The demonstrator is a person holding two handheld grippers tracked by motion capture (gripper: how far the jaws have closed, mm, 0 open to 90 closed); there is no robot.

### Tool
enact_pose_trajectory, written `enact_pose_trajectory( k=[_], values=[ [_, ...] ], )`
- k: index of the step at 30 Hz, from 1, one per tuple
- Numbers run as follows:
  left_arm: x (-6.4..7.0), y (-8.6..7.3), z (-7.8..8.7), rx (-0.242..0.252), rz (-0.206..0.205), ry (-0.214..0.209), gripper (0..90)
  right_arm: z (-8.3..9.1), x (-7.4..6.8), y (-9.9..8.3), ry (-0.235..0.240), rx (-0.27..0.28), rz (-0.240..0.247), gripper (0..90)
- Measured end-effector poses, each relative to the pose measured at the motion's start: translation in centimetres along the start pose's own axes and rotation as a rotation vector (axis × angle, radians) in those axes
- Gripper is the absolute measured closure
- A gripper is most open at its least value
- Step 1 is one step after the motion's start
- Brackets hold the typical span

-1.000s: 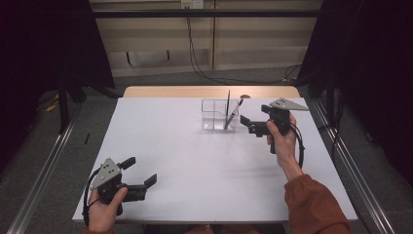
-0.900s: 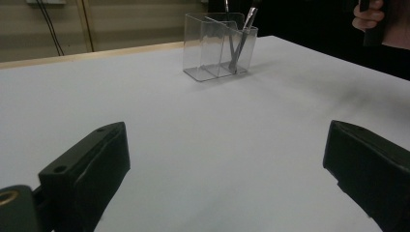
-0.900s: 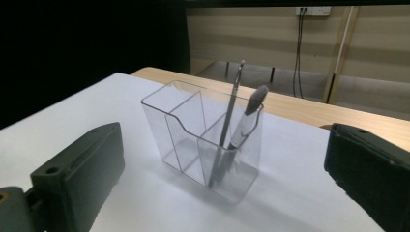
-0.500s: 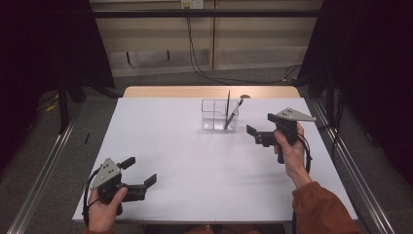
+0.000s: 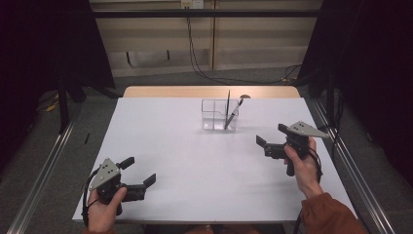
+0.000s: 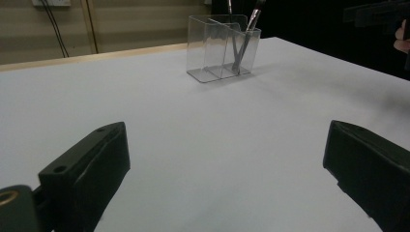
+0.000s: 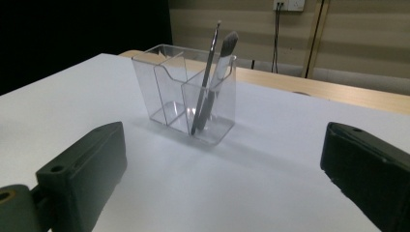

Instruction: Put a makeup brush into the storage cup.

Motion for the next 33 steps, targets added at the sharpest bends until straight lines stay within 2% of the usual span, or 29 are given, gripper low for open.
enact_pose_trajectory(
  k=[2, 8, 16, 21, 33],
  values=[
    [0.0, 0.0, 0.1, 0.007, 0.01, 0.005, 2.7, 0.4, 0.0, -0.2, -0.004, 0.005, 0.0, 1.7],
    [-0.2, 0.0, 0.3, 0.008, 0.006, 0.013, 2.8, 1.6, 0.2, -1.0, -0.007, 0.012, -0.009, 1.6],
    [-0.3, 0.0, 0.7, 0.007, 0.0, 0.019, 2.8, 3.8, 1.1, -2.1, -0.054, 0.032, -0.038, 1.9],
    [-0.2, 0.0, 0.8, 0.009, -0.008, 0.022, 2.8, 4.8, 0.9, -3.3, -0.053, 0.013, -0.036, 1.9],
    [-0.3, 0.0, 1.0, 0.011, 0.0, 0.023, 2.8, 7.0, 0.3, -4.3, -0.06, 0.016, -0.034, 1.9]
  ],
)
Point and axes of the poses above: each handheld gripper's, and its own axes: z roughly backward along the jaws, y roughly out of its top, x roughly to its right, the point moved 6 cm from there along -z, roughly forward along the jaws, and after that the axes turned 6 degrees about x, right-handed, at the moved point
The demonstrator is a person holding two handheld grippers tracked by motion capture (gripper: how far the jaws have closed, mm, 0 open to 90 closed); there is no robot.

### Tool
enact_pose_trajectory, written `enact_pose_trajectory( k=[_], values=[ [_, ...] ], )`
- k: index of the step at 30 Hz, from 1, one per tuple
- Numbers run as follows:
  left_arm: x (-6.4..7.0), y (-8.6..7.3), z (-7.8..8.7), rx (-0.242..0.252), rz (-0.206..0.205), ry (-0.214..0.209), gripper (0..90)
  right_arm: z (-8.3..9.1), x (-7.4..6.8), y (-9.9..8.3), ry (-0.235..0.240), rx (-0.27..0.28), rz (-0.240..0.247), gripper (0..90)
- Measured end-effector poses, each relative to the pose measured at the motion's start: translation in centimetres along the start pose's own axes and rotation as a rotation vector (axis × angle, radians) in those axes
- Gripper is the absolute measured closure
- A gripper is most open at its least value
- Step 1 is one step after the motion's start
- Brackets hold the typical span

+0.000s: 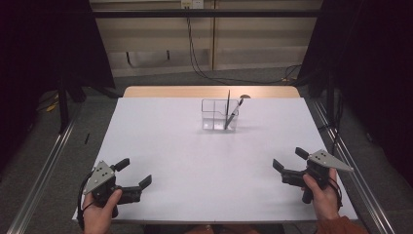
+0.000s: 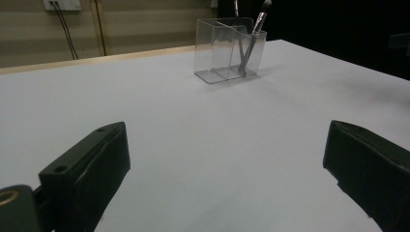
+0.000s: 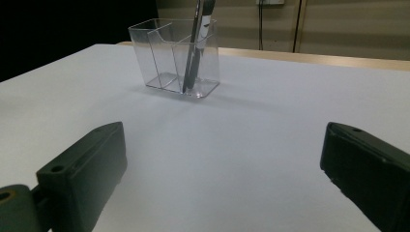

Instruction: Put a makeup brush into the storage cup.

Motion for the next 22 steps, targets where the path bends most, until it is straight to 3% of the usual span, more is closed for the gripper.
enact_pose_trajectory(
  k=[7, 14, 22],
  values=[
    [0.1, -0.1, 0.0, -0.004, 0.003, -0.002, 2.8, 1.0, 0.0, -0.7, 0.004, -0.002, -0.015, 1.4],
    [0.5, -0.1, -0.3, -0.01, -0.003, -0.011, 2.8, 2.1, 0.3, -0.8, 0.0, 0.006, 0.009, 0.4],
    [0.4, -0.2, -0.6, -0.019, -0.004, -0.017, 2.8, 2.1, 0.6, -1.1, -0.003, -0.005, 0.002, 0.5]
  ],
)
Point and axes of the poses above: each handheld gripper's, and its own axes: z roughly backward along the jaws, y roughly out of its top, x roughly to its right, the point moved 6 cm from there along -z, roughly forward along the jaws, and after that the axes turned 6 degrees about x, right-handed, at the moved point
